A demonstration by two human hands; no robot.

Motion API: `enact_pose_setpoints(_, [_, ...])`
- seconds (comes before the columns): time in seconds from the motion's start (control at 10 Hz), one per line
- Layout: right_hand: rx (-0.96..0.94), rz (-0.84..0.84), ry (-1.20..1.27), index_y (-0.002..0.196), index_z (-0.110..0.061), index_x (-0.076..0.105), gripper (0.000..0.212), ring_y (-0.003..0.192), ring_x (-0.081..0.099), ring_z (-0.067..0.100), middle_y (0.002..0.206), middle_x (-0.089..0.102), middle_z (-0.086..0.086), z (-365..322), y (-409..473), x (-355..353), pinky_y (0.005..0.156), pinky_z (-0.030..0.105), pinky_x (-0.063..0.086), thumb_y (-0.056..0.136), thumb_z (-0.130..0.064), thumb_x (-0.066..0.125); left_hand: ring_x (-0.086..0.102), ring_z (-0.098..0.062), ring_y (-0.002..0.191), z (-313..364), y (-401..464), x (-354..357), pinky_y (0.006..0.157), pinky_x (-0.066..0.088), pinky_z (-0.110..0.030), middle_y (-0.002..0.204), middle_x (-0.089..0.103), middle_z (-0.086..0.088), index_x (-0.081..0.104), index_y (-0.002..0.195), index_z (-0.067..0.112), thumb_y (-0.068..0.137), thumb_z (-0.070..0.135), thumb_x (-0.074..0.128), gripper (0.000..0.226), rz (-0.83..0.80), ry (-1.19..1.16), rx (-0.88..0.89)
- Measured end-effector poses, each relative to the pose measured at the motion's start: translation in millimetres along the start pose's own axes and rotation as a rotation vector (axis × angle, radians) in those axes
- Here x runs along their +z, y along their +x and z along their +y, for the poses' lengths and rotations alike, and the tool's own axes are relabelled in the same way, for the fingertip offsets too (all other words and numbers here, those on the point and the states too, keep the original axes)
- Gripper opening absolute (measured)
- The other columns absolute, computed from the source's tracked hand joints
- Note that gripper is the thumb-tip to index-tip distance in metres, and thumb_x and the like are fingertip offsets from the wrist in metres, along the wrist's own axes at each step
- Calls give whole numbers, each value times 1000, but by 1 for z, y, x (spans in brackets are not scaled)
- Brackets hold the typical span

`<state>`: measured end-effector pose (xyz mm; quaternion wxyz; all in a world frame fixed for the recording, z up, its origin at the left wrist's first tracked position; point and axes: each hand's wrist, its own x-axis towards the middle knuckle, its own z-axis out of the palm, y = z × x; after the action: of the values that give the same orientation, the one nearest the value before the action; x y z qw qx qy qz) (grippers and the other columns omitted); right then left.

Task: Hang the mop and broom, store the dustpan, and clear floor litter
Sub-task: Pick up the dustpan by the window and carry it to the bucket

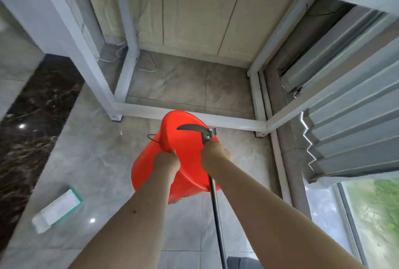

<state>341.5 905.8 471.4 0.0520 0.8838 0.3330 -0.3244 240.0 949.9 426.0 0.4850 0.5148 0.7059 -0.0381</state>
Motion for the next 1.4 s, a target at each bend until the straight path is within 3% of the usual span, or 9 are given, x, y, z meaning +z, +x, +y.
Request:
enact_pose_setpoints(0.3, [-307,29,-149,141,-20,35,46,120,57,30,129,57,9,-175,-57,23,93,37,48,96,-15,44,54,-36,123,-74,28,-161,102,41,-38,131,56,-29,52,126,-12,102,24,34,47,168,-164,-105])
enact_pose_setpoints(0.4, [-327,2,-132,138,-11,40,40,121,56,32,132,55,14,-238,-75,33,96,40,47,99,-22,39,54,-34,125,-107,45,-220,101,42,-36,132,57,-25,53,127,-9,103,24,29,47,178,-191,-167])
enact_pose_setpoints(0.6, [-462,-19,-143,137,-2,42,44,119,56,35,134,53,20,-367,-115,52,97,40,47,100,-26,37,50,-33,129,-171,72,-341,106,39,-35,138,52,-25,46,133,-10,103,23,27,48,287,-459,-282])
enact_pose_setpoints(0.7, [-515,-20,-93,128,0,46,40,117,57,37,127,57,22,-421,-132,60,96,43,49,99,-27,39,53,-34,125,-189,80,-391,98,45,-35,136,54,-23,50,130,-6,99,20,40,42,309,-643,-303])
enact_pose_setpoints(0.9, [-590,-34,26,114,1,55,35,108,58,34,111,60,22,-517,-148,62,92,41,47,97,-28,43,51,-36,127,-208,94,-469,102,41,-37,135,54,-26,48,132,-9,101,22,36,45,348,-627,-321])
enact_pose_setpoints(1.0, [-648,-17,102,112,4,57,36,109,60,34,114,64,21,-552,-147,61,92,38,46,97,-26,45,50,-37,128,-217,109,-503,104,39,-38,134,53,-29,45,131,-15,102,25,35,50,397,-602,-330])
enact_pose_setpoints(1.2, [-661,-32,307,109,4,61,36,103,62,33,109,67,20,-594,-124,50,85,32,47,95,-26,49,46,-31,133,-214,152,-546,103,42,-34,145,45,-17,32,143,-4,100,21,38,50,397,-682,-376])
enact_pose_setpoints(1.3, [-626,-50,418,97,3,63,30,76,59,24,84,65,10,-613,-102,42,63,26,45,93,-25,53,39,-23,139,-204,168,-560,106,39,-28,155,30,-7,16,150,4,97,19,47,63,399,-479,-332])
enact_pose_setpoints(1.4, [-568,-70,529,93,1,61,15,69,52,20,82,58,10,-632,-75,35,62,29,43,89,-11,53,40,-21,139,-191,204,-567,107,38,-27,156,30,-6,15,149,3,92,20,58,74,346,-397,-350])
